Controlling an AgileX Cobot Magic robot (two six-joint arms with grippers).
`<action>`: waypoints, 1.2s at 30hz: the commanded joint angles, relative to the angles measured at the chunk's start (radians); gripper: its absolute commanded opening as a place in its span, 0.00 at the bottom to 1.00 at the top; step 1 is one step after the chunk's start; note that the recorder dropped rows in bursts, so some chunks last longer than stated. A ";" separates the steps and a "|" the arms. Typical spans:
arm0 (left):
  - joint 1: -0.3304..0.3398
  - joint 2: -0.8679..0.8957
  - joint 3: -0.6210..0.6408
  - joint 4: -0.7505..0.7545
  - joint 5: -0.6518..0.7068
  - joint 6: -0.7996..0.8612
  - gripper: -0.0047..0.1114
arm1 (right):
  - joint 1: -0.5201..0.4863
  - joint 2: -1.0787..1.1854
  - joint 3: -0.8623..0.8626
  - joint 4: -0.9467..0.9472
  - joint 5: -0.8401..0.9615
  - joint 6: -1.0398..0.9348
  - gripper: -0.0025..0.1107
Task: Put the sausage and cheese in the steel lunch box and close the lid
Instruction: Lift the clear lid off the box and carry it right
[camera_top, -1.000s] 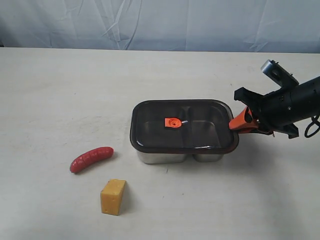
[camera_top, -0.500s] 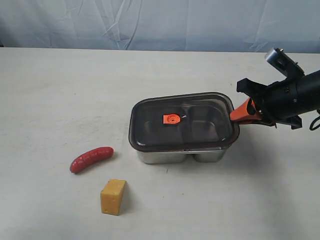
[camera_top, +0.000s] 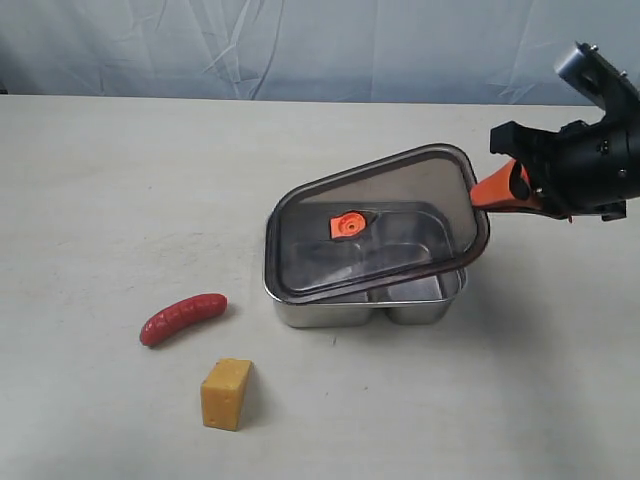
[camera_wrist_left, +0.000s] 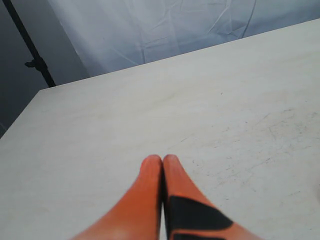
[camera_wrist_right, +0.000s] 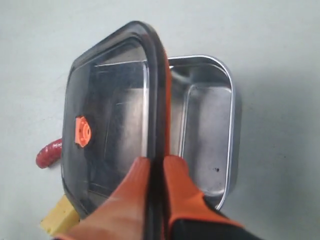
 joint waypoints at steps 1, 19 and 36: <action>0.003 -0.005 0.002 0.000 -0.014 -0.004 0.04 | 0.000 -0.059 -0.001 0.063 0.003 -0.054 0.01; 0.003 -0.005 0.002 0.000 -0.014 -0.004 0.04 | 0.000 -0.514 -0.001 0.182 -0.096 -0.308 0.01; 0.003 -0.005 0.002 0.000 -0.014 -0.004 0.04 | 0.000 -0.388 0.001 -0.774 -0.023 0.441 0.01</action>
